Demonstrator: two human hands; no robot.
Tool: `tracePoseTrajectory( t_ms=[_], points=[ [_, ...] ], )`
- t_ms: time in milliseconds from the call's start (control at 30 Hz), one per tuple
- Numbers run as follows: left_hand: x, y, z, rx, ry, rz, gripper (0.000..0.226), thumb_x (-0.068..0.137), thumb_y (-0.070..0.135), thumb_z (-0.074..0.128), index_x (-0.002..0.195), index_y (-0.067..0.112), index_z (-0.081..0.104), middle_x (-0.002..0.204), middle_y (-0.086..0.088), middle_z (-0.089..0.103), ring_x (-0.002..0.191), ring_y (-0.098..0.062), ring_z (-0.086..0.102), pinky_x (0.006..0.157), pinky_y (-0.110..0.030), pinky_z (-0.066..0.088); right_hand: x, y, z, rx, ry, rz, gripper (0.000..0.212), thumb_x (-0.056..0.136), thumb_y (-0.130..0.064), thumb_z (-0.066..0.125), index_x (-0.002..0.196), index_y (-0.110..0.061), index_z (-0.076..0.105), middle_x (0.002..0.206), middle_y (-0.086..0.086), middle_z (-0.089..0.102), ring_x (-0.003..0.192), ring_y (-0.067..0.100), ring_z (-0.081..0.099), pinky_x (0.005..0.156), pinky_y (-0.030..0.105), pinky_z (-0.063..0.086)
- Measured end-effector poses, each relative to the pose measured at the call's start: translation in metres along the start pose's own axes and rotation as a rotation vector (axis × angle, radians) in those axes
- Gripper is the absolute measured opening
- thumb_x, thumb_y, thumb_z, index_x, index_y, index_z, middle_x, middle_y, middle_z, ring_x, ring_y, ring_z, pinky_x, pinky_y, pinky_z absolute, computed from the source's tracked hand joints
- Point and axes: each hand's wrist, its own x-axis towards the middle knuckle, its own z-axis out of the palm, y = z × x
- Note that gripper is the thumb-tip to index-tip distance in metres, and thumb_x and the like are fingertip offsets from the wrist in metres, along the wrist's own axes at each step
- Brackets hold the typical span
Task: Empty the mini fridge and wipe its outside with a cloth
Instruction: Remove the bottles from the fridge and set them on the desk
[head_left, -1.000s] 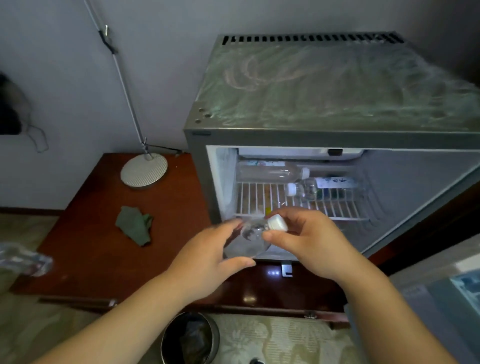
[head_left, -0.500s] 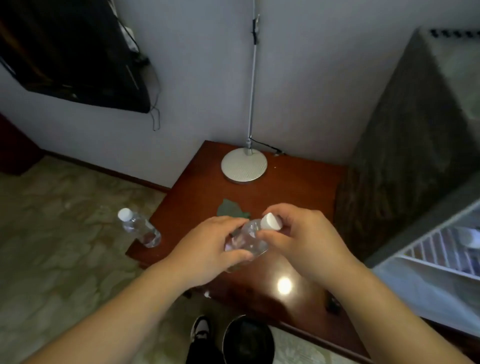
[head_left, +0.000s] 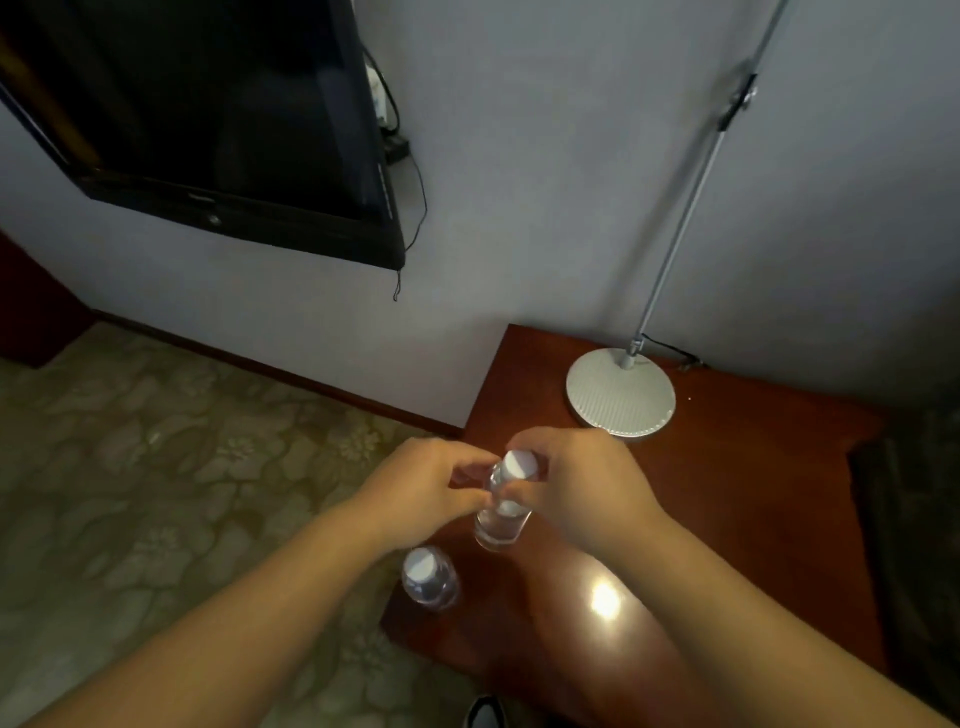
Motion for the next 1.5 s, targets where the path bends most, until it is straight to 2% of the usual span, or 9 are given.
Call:
tracePoseTrajectory(
  t_ms=[267, 467, 767, 1000, 1167, 1233, 1333, 1433, 1500],
  points=[
    [0.021, -0.097, 0.017, -0.216, -0.030, -0.142, 0.036, 0.082, 0.028, 0.082, 0.116, 0.033, 0.073, 0.103, 0.021, 0.075, 0.096, 0.006, 0.068, 0.091, -0.029, 0.056, 0.058, -0.019, 0.069, -0.161, -0.202, 0.008, 0.030, 0.084, -0.047, 0.070, 0.109, -0.030, 0.069, 0.099, -0.001, 0.074, 0.094, 0.026, 0.068, 0.082, 0.037, 0.054],
    [0.017, -0.132, 0.036, -0.306, -0.009, -0.224, 0.047, 0.083, 0.019, 0.081, 0.128, 0.025, 0.068, 0.106, 0.016, 0.075, 0.099, 0.001, 0.070, 0.096, -0.032, 0.055, 0.064, -0.009, 0.103, -0.104, -0.118, -0.006, 0.041, 0.079, -0.053, 0.072, 0.117, -0.037, 0.067, 0.100, -0.005, 0.075, 0.094, 0.020, 0.068, 0.078, 0.035, 0.052],
    [0.011, -0.116, 0.026, -0.196, -0.014, -0.239, 0.039, 0.087, 0.022, 0.078, 0.125, 0.027, 0.070, 0.105, 0.015, 0.074, 0.096, 0.008, 0.067, 0.093, -0.020, 0.053, 0.052, 0.008, 0.098, 0.026, -0.179, 0.017, 0.048, 0.077, -0.046, 0.078, 0.122, -0.033, 0.064, 0.111, -0.010, 0.072, 0.100, 0.010, 0.065, 0.082, 0.027, 0.050],
    [0.012, -0.060, -0.008, 0.035, 0.046, -0.135, 0.050, 0.088, 0.040, 0.074, 0.136, 0.036, 0.058, 0.124, 0.018, 0.065, 0.110, 0.007, 0.059, 0.098, -0.017, 0.046, 0.023, 0.036, 0.052, 0.112, -0.088, 0.050, 0.063, 0.080, -0.048, 0.079, 0.137, -0.032, 0.057, 0.133, -0.011, 0.064, 0.120, 0.008, 0.059, 0.097, 0.017, 0.043],
    [0.036, 0.015, -0.007, 0.245, 0.023, 0.080, 0.060, 0.090, 0.053, 0.066, 0.145, 0.038, 0.048, 0.145, 0.018, 0.050, 0.131, -0.003, 0.048, 0.109, -0.026, 0.041, -0.027, 0.075, -0.007, 0.142, 0.066, 0.144, 0.063, 0.080, -0.053, 0.077, 0.138, -0.038, 0.055, 0.133, -0.018, 0.059, 0.117, 0.001, 0.057, 0.092, 0.013, 0.038],
    [0.045, 0.052, 0.010, 0.301, -0.018, 0.175, 0.064, 0.091, 0.055, 0.063, 0.149, 0.039, 0.042, 0.149, 0.018, 0.043, 0.136, -0.005, 0.041, 0.113, -0.028, 0.037, -0.053, 0.097, -0.028, 0.143, 0.141, 0.173, 0.065, 0.079, -0.054, 0.077, 0.138, -0.037, 0.056, 0.137, -0.017, 0.058, 0.120, 0.001, 0.056, 0.098, 0.015, 0.040],
    [0.055, 0.111, 0.050, 0.377, -0.053, 0.333, 0.068, 0.090, 0.057, 0.063, 0.150, 0.037, 0.039, 0.150, 0.017, 0.042, 0.137, -0.005, 0.037, 0.113, -0.022, 0.031, -0.101, 0.134, -0.056, 0.101, 0.236, 0.218, 0.065, 0.080, -0.050, 0.078, 0.139, -0.035, 0.056, 0.142, -0.015, 0.056, 0.131, 0.001, 0.049, 0.101, 0.003, 0.027],
    [0.057, 0.171, 0.098, 0.400, -0.114, 0.457, 0.069, 0.090, 0.058, 0.064, 0.150, 0.038, 0.038, 0.151, 0.017, 0.041, 0.139, -0.004, 0.035, 0.112, -0.020, 0.028, -0.161, 0.173, -0.076, 0.071, 0.294, 0.267, 0.066, 0.082, -0.053, 0.075, 0.142, -0.035, 0.053, 0.146, -0.015, 0.052, 0.136, 0.002, 0.044, 0.112, 0.014, 0.031],
    [0.054, 0.207, 0.133, 0.415, -0.156, 0.530, 0.068, 0.091, 0.058, 0.062, 0.151, 0.040, 0.037, 0.153, 0.017, 0.038, 0.141, -0.003, 0.032, 0.111, -0.016, 0.023, -0.205, 0.198, -0.082, 0.086, 0.309, 0.297, 0.066, 0.083, -0.054, 0.074, 0.142, -0.036, 0.053, 0.145, -0.019, 0.051, 0.134, -0.002, 0.044, 0.110, 0.011, 0.031]
  ],
)
